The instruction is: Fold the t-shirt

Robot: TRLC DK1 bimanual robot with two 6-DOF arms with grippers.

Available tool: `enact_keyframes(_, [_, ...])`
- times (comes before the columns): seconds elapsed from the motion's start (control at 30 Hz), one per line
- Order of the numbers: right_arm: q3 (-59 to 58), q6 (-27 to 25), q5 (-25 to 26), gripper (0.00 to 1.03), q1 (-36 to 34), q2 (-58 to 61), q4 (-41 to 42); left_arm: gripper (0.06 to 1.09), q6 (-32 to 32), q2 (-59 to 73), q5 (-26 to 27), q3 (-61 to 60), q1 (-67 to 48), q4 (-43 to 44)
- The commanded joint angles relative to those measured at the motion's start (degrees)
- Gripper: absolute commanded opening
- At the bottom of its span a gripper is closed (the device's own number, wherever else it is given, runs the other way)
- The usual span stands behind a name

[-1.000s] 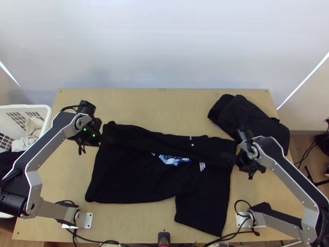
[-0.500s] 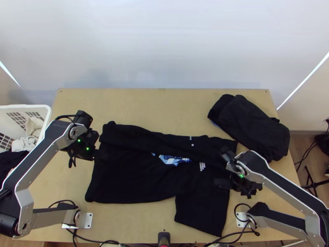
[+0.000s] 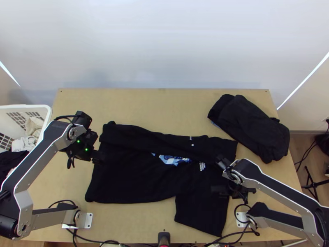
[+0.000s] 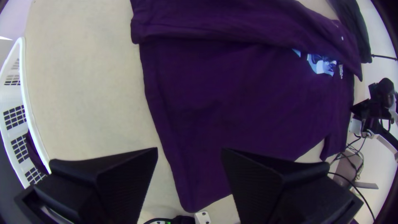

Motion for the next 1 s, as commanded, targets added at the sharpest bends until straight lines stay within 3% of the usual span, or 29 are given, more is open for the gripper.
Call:
enact_keyframes(0.0, [-2.6, -2.6, -0.2, 0.29, -0.7, 0.1, 5.0, 0.82, 0.7, -0.1, -1.2, 0.5, 0.4, -0.3])
enact_keyframes(0.13, [-3.0, -3.2, -0.2, 0.20, -0.1, -0.3, 6.5, 0.82, 1.9, -0.3, -1.8, 1.2, 1.5, -0.7])
enact_keyframes(0.23, [-3.6, -3.9, 1.1, 0.03, 0.2, -1.5, 7.7, 0.82, 6.1, -0.6, -3.1, 1.1, 3.8, -3.6])
enact_keyframes(0.4, [-4.3, -4.4, 1.6, 0.03, 0.7, -4.5, 8.1, 0.81, 16.5, -1.7, -8.4, -0.5, 8.1, -10.0])
enact_keyframes(0.53, [-4.4, -4.8, 1.6, 0.03, 0.7, -4.4, 8.4, 0.81, 30.5, -5.1, -8.4, -6.1, 12.2, -12.6])
enact_keyframes(0.67, [-4.2, -5.5, 1.6, 0.03, 0.7, -4.2, 8.9, 0.81, 40.1, -7.4, -7.3, -12.9, 15.2, -12.9])
enact_keyframes(0.8, [-4.2, -5.8, 1.6, 0.03, 0.7, -4.1, 8.8, 0.81, 42.2, -7.9, -4.5, -18.2, 14.2, -10.8])
enact_keyframes(0.97, [-4.0, -5.7, 1.5, 0.03, 0.7, -4.1, 8.8, 0.81, 38.4, -6.9, -1.5, -22.0, 11.0, -5.5])
